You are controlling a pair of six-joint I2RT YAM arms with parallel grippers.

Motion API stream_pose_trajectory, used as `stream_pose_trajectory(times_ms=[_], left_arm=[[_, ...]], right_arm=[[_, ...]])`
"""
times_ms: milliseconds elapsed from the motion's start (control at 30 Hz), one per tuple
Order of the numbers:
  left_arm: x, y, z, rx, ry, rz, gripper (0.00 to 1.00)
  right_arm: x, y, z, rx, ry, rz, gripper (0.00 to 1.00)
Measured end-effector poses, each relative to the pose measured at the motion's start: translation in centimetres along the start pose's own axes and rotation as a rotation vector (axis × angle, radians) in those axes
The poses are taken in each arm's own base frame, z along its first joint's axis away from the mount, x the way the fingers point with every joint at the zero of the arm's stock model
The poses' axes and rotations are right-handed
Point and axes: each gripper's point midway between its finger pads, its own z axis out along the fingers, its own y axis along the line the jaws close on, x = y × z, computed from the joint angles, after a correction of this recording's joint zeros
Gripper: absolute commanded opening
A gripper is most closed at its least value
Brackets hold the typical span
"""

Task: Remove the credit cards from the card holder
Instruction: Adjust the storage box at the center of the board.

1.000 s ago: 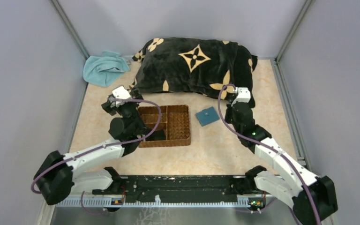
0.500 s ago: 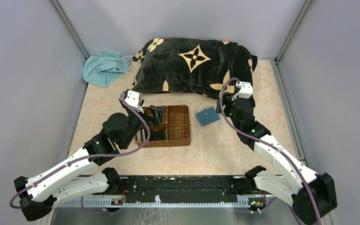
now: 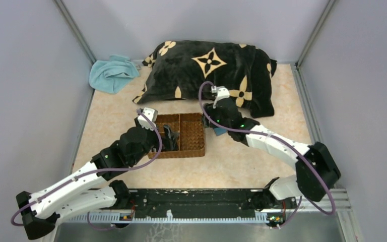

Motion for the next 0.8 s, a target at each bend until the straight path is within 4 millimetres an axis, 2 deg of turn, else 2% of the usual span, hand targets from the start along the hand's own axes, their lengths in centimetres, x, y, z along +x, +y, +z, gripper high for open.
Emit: stream_pose_trajectory(times_ms=[67,100,200,300,333,367,400,500,667,700,767,800], left_arm=[[0.4,0.3,0.1,-0.018,0.013,-0.009,0.96],[0.7,0.5,0.1,-0.030,0.024,-0.014,0.90],[1.7,0.8,0.3,-0.053,0.054,-0.033,0.61],[3.1,1.0,0.4,-0.054,0.078,-0.050,0.34],[3.8,1.1,0.4,-0.055,0.089,-0.055,0.22],[4.5,1.3,0.4,-0.056,0.103,-0.061,0.03],[5.3,1.5,0.4,-0.058,0.119,-0.064,0.00],[7.2,2.0,0.3,-0.065,0.153,-0.079,0.00],[9.0,2.9,0.2,-0.110,0.185,-0.116,0.00],[9.2,3.3,0.1,-0.133,0.187,-0.129,0.08],[9.5,4.2,0.0,-0.194,0.187,-0.160,0.49],[9.7,4.8,0.0,-0.231,0.187,-0.173,0.76]], right_arm=[[0.9,1.4,1.1,-0.025,0.043,-0.018,0.58],[1.3,1.9,1.8,-0.032,0.064,-0.027,0.58],[2.3,2.9,3.7,-0.027,0.112,-0.051,0.52],[3.4,3.1,5.0,-0.002,0.150,-0.072,0.50],[3.7,2.9,5.2,0.010,0.161,-0.076,0.50],[4.0,2.6,5.4,0.028,0.167,-0.080,0.46],[4.1,2.3,5.4,0.044,0.169,-0.082,0.42],[4.2,1.4,5.3,0.090,0.168,-0.083,0.38],[4.5,0.8,5.3,0.116,0.168,-0.083,0.38],[4.7,0.8,5.3,0.116,0.171,-0.081,0.38],[5.2,0.5,5.2,0.120,0.181,-0.082,0.38],[5.5,0.4,5.2,0.122,0.187,-0.083,0.42]])
